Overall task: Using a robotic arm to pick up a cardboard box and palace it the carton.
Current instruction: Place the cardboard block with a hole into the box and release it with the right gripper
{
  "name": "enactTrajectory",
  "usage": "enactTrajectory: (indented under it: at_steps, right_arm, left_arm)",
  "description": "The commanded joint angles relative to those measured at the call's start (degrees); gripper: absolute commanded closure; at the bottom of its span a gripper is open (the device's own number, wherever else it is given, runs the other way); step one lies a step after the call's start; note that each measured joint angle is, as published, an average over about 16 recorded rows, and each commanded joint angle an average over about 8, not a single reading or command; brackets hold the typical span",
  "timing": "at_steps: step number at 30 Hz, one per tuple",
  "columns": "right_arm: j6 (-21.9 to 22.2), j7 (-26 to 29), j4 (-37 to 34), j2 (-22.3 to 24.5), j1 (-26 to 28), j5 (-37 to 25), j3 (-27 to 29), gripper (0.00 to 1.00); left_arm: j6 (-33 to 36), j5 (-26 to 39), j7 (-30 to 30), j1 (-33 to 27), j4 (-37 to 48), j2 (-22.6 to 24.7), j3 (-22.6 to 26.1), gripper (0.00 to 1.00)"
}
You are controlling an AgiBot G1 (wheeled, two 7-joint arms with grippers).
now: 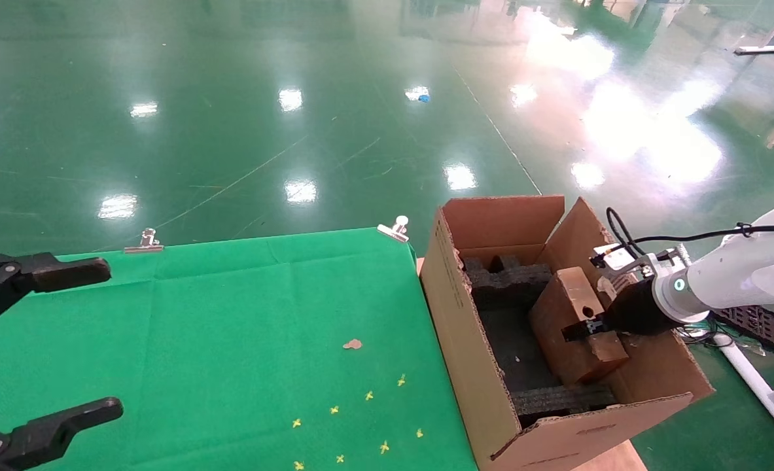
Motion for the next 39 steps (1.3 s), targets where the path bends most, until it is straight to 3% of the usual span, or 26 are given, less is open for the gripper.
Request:
enactTrajectory:
  at_steps: [1,4,31,39]
  right_arm:
    - [0.41,-0.8,-0.5,-0.21,-0.75,0.68,0.43,0.34]
    - [0.05,-1.58,-1.12,-0.42,-0.52,0.83,0.54,0.0]
    - [-0.65,-3.56,-5.02,-2.61,1.2,0.44,0.36,0.0]
    - [-1.71,-5.29,-4.94,-2.07,4.6,1.24,1.0,0.0]
  left_arm:
    - [0.0,0.0,0.0,0.0,0.0,0.0,0.01,0.0]
    - [-0.01,-0.01,0.01,0.0,0.0,-0.01,0.02,0.0]
    - [-0.05,-0.07,0.05,-0.02,0.0,-0.04,0.11,0.0]
    - [-0.06,-0.09,0.07,-0.03,0.0,-0.05,0.13,0.0]
